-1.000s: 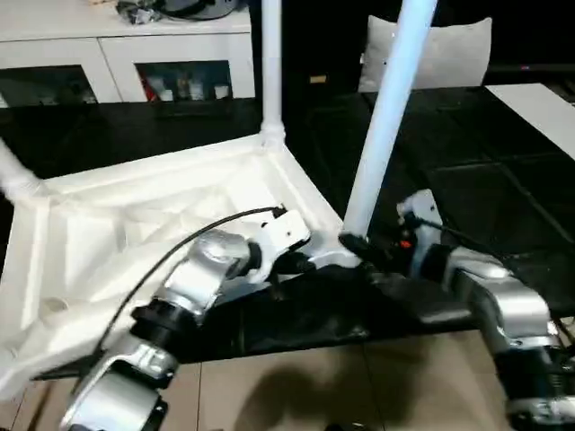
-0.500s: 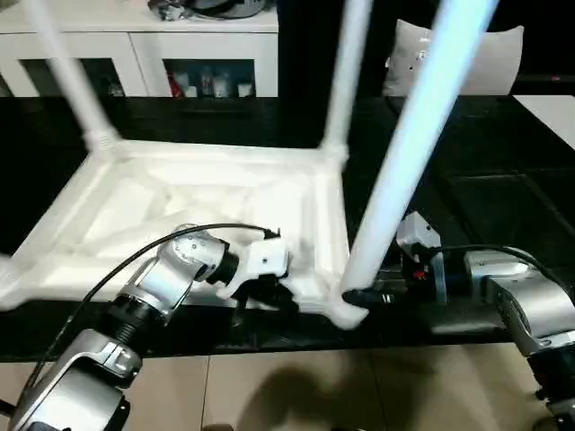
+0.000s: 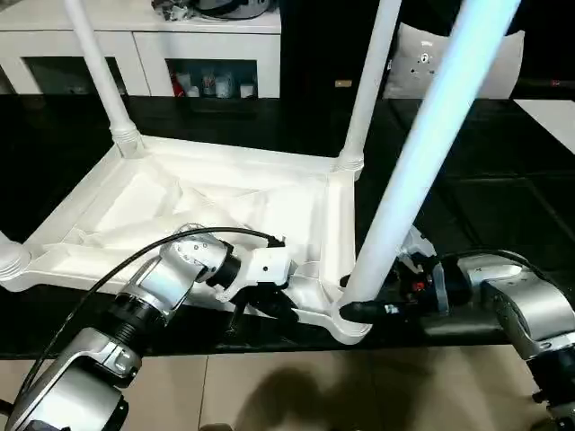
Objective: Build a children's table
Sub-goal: Rotate leg to tighten
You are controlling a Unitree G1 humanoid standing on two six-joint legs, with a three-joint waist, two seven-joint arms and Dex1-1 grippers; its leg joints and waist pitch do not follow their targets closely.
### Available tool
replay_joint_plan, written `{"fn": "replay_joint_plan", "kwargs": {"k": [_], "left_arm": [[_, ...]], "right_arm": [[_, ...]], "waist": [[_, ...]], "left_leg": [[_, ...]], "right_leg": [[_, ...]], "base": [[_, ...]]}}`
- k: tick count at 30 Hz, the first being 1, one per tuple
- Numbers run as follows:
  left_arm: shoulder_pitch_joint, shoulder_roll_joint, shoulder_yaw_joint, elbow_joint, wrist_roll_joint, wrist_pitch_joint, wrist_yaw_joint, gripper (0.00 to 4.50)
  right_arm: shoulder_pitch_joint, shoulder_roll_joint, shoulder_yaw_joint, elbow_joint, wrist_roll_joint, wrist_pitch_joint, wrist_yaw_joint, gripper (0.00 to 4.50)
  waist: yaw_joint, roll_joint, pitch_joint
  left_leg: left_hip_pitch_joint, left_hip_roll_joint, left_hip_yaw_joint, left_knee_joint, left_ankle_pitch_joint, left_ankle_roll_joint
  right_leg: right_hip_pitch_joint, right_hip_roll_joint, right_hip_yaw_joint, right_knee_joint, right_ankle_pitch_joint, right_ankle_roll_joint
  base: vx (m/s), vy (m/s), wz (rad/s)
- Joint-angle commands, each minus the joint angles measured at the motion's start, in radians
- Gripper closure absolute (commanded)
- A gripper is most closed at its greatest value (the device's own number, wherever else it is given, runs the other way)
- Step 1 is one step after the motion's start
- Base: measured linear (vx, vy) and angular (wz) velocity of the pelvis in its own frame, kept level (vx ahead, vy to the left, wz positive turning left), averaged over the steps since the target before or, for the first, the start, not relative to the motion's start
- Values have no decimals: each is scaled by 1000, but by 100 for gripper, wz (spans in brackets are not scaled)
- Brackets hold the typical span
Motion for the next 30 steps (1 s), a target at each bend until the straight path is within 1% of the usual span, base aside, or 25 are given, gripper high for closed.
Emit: {"fn": "replay_joint_plan", "kwargs": {"k": [1, 2, 3, 4, 6, 7, 8, 9, 10, 11, 12, 13, 14, 15, 17, 18, 19, 20, 21, 22, 23, 24, 25, 28, 30], "left_arm": [[-19, -13, -20, -18, -15, -1, -48, 450], [-16, -16, -15, -21, -21, 13, -43, 450], [-15, -17, -13, -23, -23, 20, -40, 450], [-13, -26, -2, -30, -29, 59, -17, 450], [-13, -36, 8, -31, -30, 85, 8, 450], [-17, -65, 31, -26, -26, 154, 82, 450], [-17, -65, 31, -26, -26, 154, 82, 450], [-20, -77, 41, -23, -22, 181, 117, 450], [-27, -118, 71, -19, -12, 259, 224, 450], [-28, -129, 78, -19, -10, 276, 250, 450], [-31, -149, 91, -18, -7, 308, 298, 450], [-33, -160, 98, -18, -5, 327, 325, 450], [-33, -192, 118, -21, -2, 360, 384, 450], [-34, -201, 124, -21, -1, 369, 401, 450], [-34, -229, 143, -22, 2, 390, 453, 450], [-35, -246, 156, -22, 2, 402, 485, 450], [-35, -275, 171, -23, 7, 420, 546, 450], [-35, -287, 178, -24, 10, 427, 571, 450], [-34, -304, 186, -29, 14, 438, 603, 450], [-31, -315, 187, -34, 17, 445, 619, 450], [-29, -321, 182, -41, 20, 451, 628, 450], [-27, -325, 178, -47, 22, 457, 636, 450], [-27, -315, 157, -50, 33, 435, 628, 450], [-25, -300, 150, -50, 36, 414, 616, 450], [-24, -293, 148, -48, 36, 406, 607, 450]], "right_arm": [[6, -11, 6, -27, 27, 18, 13, 219], [9, -5, -2, -35, 38, 32, 10, 222], [11, -2, -7, -39, 45, 38, 8, 225], [14, 19, -29, -56, 64, 61, -19, 230], [13, 37, -43, -59, 67, 76, -56, 231], [3, 74, -57, -52, 41, 87, -152, 231], [3, 74, -57, -52, 41, 87, -152, 232], [-1, 89, -60, -46, 23, 86, -195, 232], [-29, 161, -89, -10, -26, 119, -376, 234], [-37, 180, -98, 1, -36, 133, -421, 236], [-50, 213, -114, 16, -52, 154, -497, 236], [-56, 231, -123, 24, -60, 166, -538, 238], [-66, 267, -141, 36, -74, 180, -610, 240], [-68, 278, -146, 39, -78, 183, -630, 242], [-76, 307, -158, 51, -100, 179, -699, 244], [-79, 321, -166, 59, -107, 178, -731, 244], [-79, 343, -176, 70, -108, 133, -759, 244], [-78, 353, -180, 74, -108, 113, -769, 244], [-77, 369, -190, 74, -105, 101, -783, 212], [-73, 380, -198, 69, -99, 102, -790, 193], [-69, 389, -201, 58, -93, 110, -791, 180], [-66, 397, -203, 50, -90, 117, -793, 178], [-53, 391, -188, 33, -94, 111, -774, 170], [-41, 376, -173, 22, -96, 95, -751, 137], [-37, 369, -171, 19, -92, 86, -735, 126]], "waist": [[-5, -12, -68], [-4, -10, -68], [-5, -11, -68], [-5, -9, -68], [-6, -12, -67], [-11, -12, -65], [-13, -12, -64], [-15, -12, -64], [-22, -11, -61], [-26, -11, -62], [-38, -14, -62], [-49, -13, -63], [-57, -13, -64], [-66, -13, -63], [-72, -14, -67], [-73, -8, -68], [-78, -10, -69], [-76, -9, -70], [-76, -12, -70], [-74, -9, -74], [-74, -9, -75], [-74, -11, -75], [-74, -10, -75], [-72, -6, -72], [-71, -6, -70]], "left_leg": [[-15, 22, 10, -65, -50, 80], [-16, 22, 10, -65, -50, 78], [-15, 22, 10, -65, -49, 76], [-15, 23, 9, -66, -52, 75], [-16, 21, 9, -66, -51, 69], [-15, 19, 11, -67, -62, 62], [-15, 18, 10, -67, -68, 55], [-13, 13, 12, -65, -79, 49], [-17, 12, 11, -67, -78, 37], [-18, 9, 10, -66, -80, 32], [-23, 2, 8, -64, -89, 22], [-25, 2, 6, -63, -91, 19], [-22, -2, 7, -60, -101, 31], [-24, -1, 8, -60, -98, 33], [-25, -3, 8, -58, -88, 45], [-27, -2, 6, -59, -75, 55], [-26, 0, 9, -57, -68, 63], [-23, 0, 9, -57, -66, 65], [-28, 0, 9, -57, -55, 73], [-29, 5, 4, -59, -28, 82], [-29, 10, 3, -58, -4, 94], [-29, 11, 2, -58, 8, 100], [-28, 12, 3, -57, 18, 110], [-23, 14, 5, -58, 8, 120], [-23, 12, 7, -59, -18, 116]], "right_leg": [[76, -59, 62, -66, -345, -82], [76, -59, 62, -65, -344, -83], [77, -58, 62, -65, -338, -84], [76, -58, 62, -66, -337, -85], [78, -58, 61, -66, -340, -85], [76, -57, 60, -70, -365, -76], [76, -58, 59, -72, -383, -71], [76, -57, 56, -80, -419, -54], [75, -54, 54, -82, -440, -43], [75, -54, 50, -85, -454, -35], [80, -52, 41, -91, -487, -9], [81, -53, 39, -93, -493, 2], [78, -51, 37, -100, -499, 9], [77, -50, 40, -98, -488, 4], [77, -50, 39, -98, -471, -4], [79, -49, 40, -93, -445, -12], [76, -49, 42, -92, -423, -23], [74, -49, 42, -92, -417, -30], [79, -48, 44, -87, -396, -40], [82, -49, 47, -77, -350, -58], [81, -50, 51, -68, -291, -81], [81, -50, 52, -64, -267, -93], [81, -51, 54, -60, -237, -112], [81, -54, 57, -59, -232, -134], [82, -55, 57, -66, -263, -128]], "base": [[0, 0, 0], [0, 0, 0], [0, 0, 0], [0, 0, 0], [0, 0, 0], [0, 0, 0], [0, 0, 0], [0, 0, 0], [0, 0, 0], [0, 0, 0], [0, 0, 0], [0, 0, 0], [0, 0, 0], [0, 0, 0], [0, 0, 0], [0, 0, 0], [0, 0, 0], [0, 0, 0], [0, 0, 0], [0, 0, 0], [0, 0, 0], [0, 0, 0], [0, 0, 0], [0, 0, 0], [0, 0, 0]]}}
